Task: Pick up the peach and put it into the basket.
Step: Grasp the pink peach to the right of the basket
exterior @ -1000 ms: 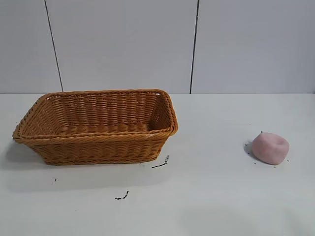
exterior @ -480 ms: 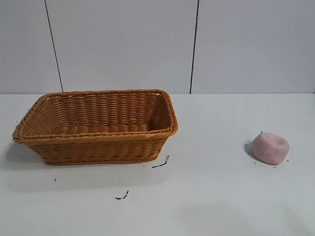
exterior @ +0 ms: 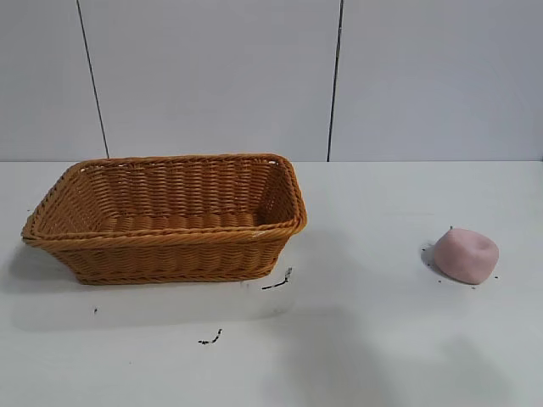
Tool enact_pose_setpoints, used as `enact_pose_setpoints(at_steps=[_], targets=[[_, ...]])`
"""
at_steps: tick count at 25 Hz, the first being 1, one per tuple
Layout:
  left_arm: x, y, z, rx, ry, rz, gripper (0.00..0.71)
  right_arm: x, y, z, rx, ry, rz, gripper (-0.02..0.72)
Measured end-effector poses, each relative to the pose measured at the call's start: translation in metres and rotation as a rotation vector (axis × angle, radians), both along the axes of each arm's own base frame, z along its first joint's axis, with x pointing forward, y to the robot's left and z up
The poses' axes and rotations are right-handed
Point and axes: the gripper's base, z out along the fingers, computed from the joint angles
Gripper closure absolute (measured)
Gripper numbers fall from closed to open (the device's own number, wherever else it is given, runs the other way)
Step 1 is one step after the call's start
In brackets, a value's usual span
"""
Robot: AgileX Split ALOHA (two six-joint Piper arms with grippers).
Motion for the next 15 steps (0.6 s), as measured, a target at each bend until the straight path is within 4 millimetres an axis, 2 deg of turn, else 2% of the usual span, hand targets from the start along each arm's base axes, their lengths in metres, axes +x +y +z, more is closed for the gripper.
enact_pose_setpoints(at_steps=[4, 8, 11, 15], targets=[[0.0, 0.0, 0.0, 0.0, 0.0, 0.0, 0.018, 0.057, 0.003, -0.028, -0.016, 0.077, 0.029, 0.014], [0.0, 0.0, 0.0, 0.0, 0.0, 0.0, 0.018, 0.098, 0.006, -0.061, -0.019, 0.139, 0.042, 0.014], [0.0, 0.0, 0.0, 0.0, 0.0, 0.0, 0.018, 0.116, 0.012, -0.089, -0.02, 0.178, 0.061, 0.014], [0.0, 0.0, 0.0, 0.0, 0.0, 0.0, 0.018, 0.126, 0.022, -0.128, -0.021, 0.243, 0.081, 0.014]])
